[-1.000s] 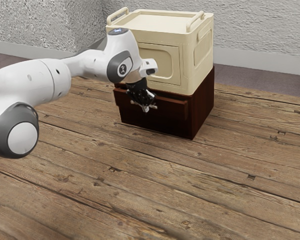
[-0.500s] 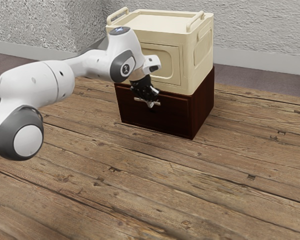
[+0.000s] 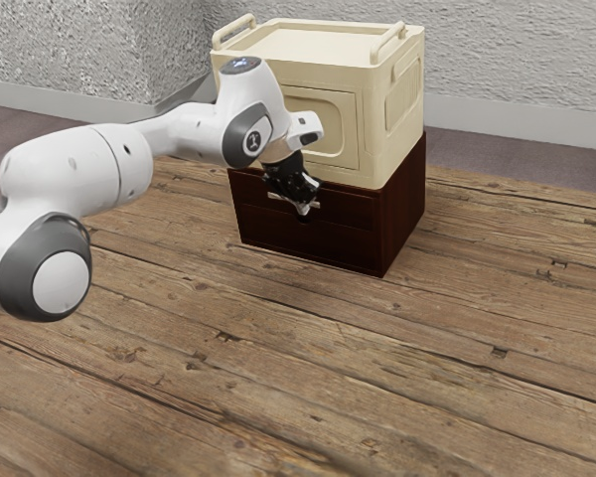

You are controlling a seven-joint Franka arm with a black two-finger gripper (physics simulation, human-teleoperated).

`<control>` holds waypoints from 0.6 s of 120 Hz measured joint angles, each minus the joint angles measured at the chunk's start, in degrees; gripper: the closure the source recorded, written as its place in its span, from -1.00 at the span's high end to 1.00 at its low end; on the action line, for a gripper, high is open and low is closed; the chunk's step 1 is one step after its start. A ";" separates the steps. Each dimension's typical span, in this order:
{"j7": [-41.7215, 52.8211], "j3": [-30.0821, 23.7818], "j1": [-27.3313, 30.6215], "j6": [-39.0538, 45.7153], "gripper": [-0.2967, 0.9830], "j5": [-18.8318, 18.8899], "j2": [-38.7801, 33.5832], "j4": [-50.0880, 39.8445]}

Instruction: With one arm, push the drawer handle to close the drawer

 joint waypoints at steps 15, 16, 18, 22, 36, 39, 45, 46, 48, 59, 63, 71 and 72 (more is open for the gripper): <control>-0.09 -0.02 -0.03 0.15 -0.71 0.01 0.41 0.38; -0.10 -0.02 -0.04 0.16 -0.70 0.01 0.42 0.38; -0.11 -0.02 -0.06 0.17 -0.69 0.00 0.41 0.36; -0.09 -0.03 -0.04 0.18 -0.66 -0.10 0.23 0.23; -0.02 0.09 2.39 0.04 -0.66 -1.66 -11.39 -12.36; -0.04 0.09 2.85 -0.62 -0.67 -1.85 -16.39 -17.17; -0.03 -0.15 3.38 -4.96 -0.68 -2.10 -26.34 -23.21; 0.01 -0.18 3.42 -5.98 -0.67 -2.11 -27.81 -23.77; 0.25 -0.23 3.58 -8.40 -0.61 -2.25 -30.66 -24.72; 2.57 -0.40 4.11 -20.32 -0.29 -3.47 -41.03 -26.63; 3.45 -1.10 4.58 -24.03 -0.17 -3.73 -43.39 -26.74; 5.06 -3.97 6.82 -30.10 0.02 -3.85 -47.39 -26.79; 5.25 -4.23 6.93 -30.76 0.04 -3.84 -47.75 -26.79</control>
